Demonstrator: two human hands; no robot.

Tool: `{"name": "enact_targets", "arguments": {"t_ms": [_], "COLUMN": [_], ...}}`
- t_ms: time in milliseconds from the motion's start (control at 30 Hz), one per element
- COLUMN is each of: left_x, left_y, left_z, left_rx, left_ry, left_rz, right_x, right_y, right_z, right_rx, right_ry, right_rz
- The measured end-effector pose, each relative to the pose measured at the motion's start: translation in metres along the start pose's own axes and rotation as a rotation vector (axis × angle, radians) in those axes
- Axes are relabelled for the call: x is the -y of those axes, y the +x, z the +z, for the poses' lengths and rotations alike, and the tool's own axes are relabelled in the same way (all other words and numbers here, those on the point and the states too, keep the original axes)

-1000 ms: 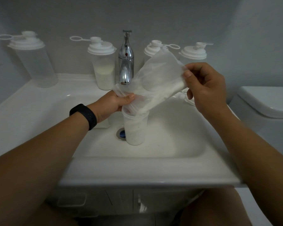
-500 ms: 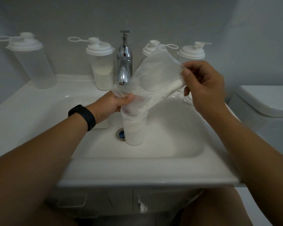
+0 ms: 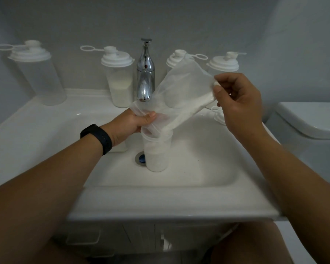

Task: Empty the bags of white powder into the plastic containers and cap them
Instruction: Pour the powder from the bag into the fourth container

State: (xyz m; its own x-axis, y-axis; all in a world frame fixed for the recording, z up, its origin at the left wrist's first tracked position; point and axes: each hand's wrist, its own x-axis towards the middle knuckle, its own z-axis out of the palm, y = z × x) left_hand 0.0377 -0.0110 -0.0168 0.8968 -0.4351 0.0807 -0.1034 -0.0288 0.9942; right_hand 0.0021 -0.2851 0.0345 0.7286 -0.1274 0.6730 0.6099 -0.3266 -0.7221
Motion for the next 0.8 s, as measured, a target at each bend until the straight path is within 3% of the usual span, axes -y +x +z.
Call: {"name": "enact_targets", "arguments": {"t_ms": [800], "left_x": [0.0009], "left_y": [0.0015], "left_z": [-0.0011], "left_rx": [-0.006], "left_ry": [0.061], "left_rz": [-0.022], "right_x": [0.0072], "right_y": [-0.0016], "right_z": [-0.0001], "right_rx": [-0.023], "right_ry": [-0.005], "right_rz": [-0.070]}}
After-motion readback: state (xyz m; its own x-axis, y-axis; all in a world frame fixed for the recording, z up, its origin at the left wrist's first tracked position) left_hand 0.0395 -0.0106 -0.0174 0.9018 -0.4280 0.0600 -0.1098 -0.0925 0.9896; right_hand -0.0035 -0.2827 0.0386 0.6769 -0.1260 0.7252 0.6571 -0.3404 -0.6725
